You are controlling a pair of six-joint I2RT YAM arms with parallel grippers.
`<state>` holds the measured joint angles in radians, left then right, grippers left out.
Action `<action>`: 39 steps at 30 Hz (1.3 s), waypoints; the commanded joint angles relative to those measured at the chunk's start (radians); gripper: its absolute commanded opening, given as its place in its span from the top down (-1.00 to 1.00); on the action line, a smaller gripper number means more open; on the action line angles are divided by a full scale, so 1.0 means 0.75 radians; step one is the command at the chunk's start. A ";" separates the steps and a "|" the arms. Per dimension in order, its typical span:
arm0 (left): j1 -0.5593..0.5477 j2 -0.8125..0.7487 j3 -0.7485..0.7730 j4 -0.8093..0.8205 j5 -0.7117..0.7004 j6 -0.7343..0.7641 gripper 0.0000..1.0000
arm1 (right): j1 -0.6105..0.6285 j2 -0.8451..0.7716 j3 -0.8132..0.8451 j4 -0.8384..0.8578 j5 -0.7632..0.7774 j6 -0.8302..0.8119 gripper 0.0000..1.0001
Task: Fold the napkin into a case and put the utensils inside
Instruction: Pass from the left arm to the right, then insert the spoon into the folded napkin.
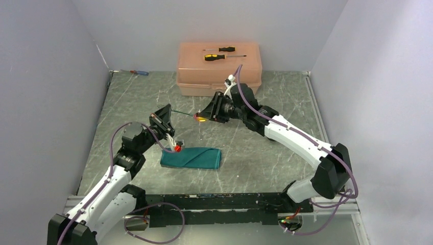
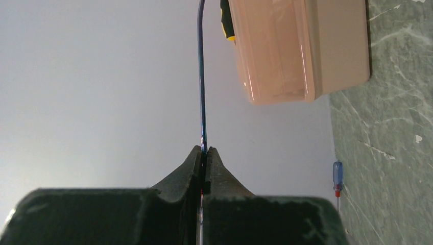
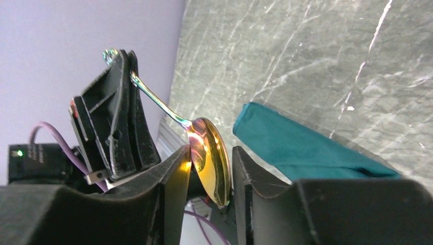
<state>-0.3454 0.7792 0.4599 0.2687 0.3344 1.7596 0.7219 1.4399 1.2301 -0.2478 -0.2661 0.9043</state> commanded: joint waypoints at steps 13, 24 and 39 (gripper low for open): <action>-0.095 -0.022 0.392 -0.956 -0.074 -0.495 -0.31 | -0.096 -0.109 -0.141 0.142 0.046 0.001 1.00; -0.094 0.397 0.728 -1.627 0.027 -1.346 -0.86 | -0.263 -0.506 -0.375 -0.396 -0.001 -0.251 1.00; 0.076 0.710 0.506 -1.462 -0.045 -1.492 -0.30 | -0.258 -0.741 -0.644 -0.661 -0.003 -0.204 1.00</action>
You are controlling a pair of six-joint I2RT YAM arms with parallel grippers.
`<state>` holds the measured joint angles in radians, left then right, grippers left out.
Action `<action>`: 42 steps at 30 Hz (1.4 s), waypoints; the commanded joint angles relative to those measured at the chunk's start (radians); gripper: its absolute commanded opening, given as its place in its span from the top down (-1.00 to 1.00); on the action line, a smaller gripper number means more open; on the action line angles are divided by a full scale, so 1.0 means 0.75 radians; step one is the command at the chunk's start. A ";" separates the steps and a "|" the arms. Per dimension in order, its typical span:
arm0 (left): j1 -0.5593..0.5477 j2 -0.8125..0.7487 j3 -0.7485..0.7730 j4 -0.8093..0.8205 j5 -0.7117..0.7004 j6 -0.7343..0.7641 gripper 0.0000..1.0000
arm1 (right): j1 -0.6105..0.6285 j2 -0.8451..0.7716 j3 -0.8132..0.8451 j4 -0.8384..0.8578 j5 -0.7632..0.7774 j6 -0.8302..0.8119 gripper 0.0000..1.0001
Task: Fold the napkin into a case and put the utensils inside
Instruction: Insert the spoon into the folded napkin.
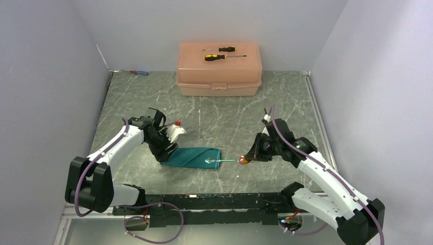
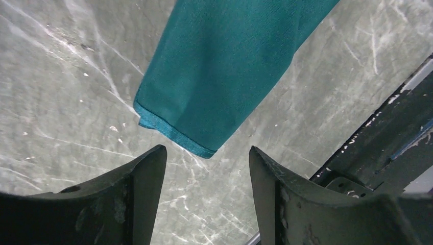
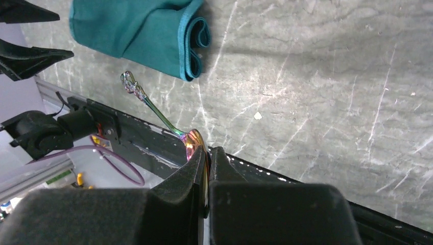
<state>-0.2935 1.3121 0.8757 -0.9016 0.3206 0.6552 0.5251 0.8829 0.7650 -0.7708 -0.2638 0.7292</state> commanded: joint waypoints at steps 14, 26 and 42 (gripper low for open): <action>0.058 0.097 -0.048 0.156 0.025 -0.005 0.42 | 0.143 0.274 0.003 0.297 0.169 0.113 1.00; 0.070 0.130 -0.099 0.208 0.027 -0.018 0.43 | 0.166 0.428 0.008 0.454 0.158 0.154 1.00; 0.070 0.197 -0.133 0.200 -0.025 -0.011 0.67 | 0.361 0.592 -0.060 0.750 0.279 0.274 1.00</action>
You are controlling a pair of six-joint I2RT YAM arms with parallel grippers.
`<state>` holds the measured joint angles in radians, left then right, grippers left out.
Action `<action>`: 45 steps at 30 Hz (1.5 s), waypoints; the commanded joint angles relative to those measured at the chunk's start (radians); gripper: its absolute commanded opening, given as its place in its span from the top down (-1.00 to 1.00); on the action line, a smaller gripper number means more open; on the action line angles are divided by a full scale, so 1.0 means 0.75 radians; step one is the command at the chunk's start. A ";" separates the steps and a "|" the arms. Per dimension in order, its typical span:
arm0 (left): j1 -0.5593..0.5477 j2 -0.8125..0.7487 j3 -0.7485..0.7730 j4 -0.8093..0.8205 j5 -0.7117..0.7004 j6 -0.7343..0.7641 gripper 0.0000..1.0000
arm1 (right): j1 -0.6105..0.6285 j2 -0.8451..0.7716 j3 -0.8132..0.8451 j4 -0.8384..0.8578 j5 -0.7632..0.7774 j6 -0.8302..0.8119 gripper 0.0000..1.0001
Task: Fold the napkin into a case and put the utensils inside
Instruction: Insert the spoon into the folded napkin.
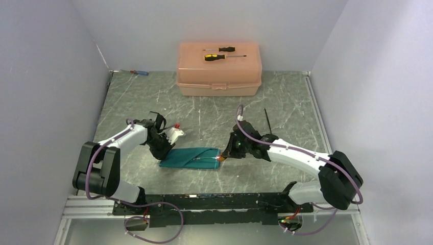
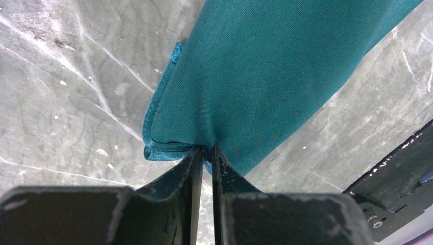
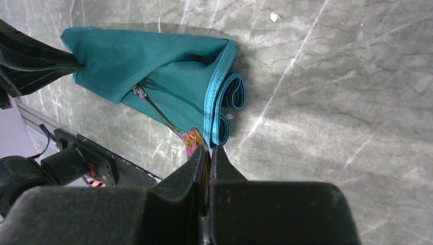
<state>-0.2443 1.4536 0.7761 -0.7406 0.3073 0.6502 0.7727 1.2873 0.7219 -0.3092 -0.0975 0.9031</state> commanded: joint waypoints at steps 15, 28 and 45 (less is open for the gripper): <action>0.004 0.017 -0.010 -0.008 -0.034 -0.001 0.73 | 0.143 0.280 0.070 0.322 0.125 0.018 1.00; 0.005 0.000 -0.020 -0.022 -0.038 0.018 0.73 | 0.170 0.320 0.132 0.200 0.135 -0.048 1.00; 0.005 -0.031 0.006 -0.048 -0.054 0.029 0.72 | 0.145 0.163 0.029 0.282 0.081 -0.036 1.00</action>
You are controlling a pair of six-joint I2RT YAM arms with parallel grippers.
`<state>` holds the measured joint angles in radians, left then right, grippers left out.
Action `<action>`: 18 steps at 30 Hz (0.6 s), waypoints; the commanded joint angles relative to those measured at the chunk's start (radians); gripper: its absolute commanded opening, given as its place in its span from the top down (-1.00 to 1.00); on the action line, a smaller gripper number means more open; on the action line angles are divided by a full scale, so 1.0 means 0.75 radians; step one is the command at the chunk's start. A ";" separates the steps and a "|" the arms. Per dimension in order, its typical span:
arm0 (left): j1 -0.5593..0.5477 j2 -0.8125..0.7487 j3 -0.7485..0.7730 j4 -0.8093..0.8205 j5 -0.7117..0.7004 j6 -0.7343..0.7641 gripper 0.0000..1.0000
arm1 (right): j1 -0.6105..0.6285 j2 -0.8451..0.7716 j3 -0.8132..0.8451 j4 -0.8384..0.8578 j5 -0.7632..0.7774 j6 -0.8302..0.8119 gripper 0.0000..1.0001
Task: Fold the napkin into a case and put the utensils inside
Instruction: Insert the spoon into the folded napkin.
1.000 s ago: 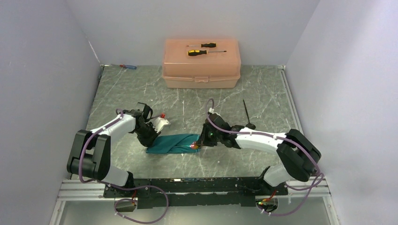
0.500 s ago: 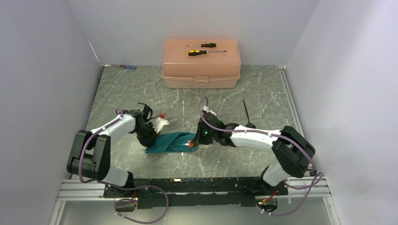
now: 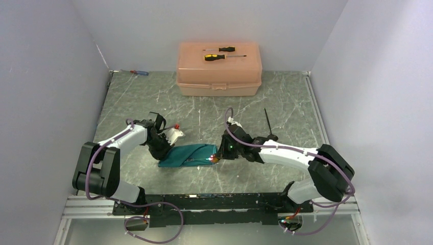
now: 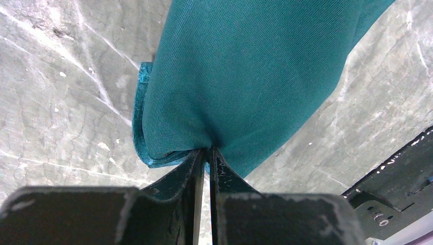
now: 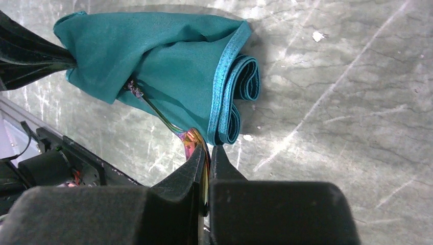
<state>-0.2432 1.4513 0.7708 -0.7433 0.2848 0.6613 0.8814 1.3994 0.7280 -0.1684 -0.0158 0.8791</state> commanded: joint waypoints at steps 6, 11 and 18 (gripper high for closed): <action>0.003 -0.024 0.019 -0.047 -0.020 0.012 0.72 | 0.000 0.046 0.014 0.162 -0.049 0.013 1.00; 0.003 -0.018 0.026 -0.052 -0.014 0.014 0.72 | -0.002 0.035 -0.005 0.187 -0.044 0.034 1.00; 0.003 -0.014 0.023 -0.053 -0.016 0.019 0.72 | -0.026 0.020 -0.047 0.295 -0.077 0.060 1.00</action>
<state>-0.2432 1.4502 0.7719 -0.7525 0.2775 0.6624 0.8738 1.4338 0.6975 -0.0536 -0.0536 0.9047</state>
